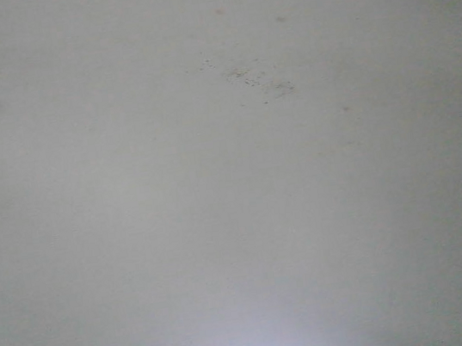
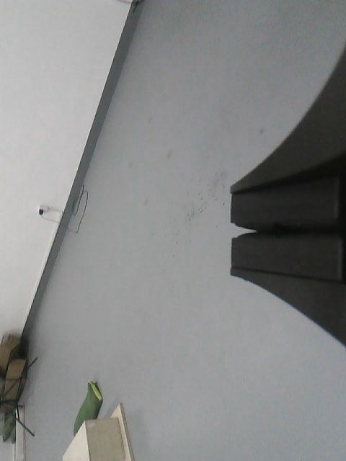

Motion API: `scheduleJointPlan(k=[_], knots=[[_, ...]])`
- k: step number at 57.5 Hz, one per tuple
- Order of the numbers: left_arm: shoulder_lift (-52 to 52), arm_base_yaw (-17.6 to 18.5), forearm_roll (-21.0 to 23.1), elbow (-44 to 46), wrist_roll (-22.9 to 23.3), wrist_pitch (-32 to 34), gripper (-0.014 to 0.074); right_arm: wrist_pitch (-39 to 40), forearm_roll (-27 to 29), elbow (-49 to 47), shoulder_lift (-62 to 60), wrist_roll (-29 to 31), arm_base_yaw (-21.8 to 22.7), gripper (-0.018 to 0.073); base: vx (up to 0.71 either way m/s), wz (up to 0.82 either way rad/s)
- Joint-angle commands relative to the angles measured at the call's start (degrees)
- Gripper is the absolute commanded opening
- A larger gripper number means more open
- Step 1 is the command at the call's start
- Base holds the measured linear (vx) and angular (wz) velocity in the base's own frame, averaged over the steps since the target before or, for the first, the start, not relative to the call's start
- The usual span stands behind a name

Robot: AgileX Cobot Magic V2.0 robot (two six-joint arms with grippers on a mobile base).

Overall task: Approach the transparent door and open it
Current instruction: 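Drive the base across the floor toward the wooden platform and door, then drive forward onto the platform, facing the glass sliding door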

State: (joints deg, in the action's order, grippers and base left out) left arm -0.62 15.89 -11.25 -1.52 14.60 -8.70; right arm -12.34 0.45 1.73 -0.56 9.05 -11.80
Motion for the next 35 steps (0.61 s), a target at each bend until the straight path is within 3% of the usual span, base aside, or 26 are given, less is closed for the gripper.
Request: scheduleJointPlan(k=[1, 35], knots=[[-0.7, 0.2, -0.1, -1.6, 0.5, 4.9, 0.0, 4.8, -0.4, 0.8, -0.8, 0.2, 0.4, 0.0, 0.46, 0.49], [-0.7, 0.2, -0.1, -1.6, 0.5, 4.9, 0.0, 4.8, -0.4, 0.8, -0.8, 0.2, 0.4, 0.0, 0.52, 0.49]])
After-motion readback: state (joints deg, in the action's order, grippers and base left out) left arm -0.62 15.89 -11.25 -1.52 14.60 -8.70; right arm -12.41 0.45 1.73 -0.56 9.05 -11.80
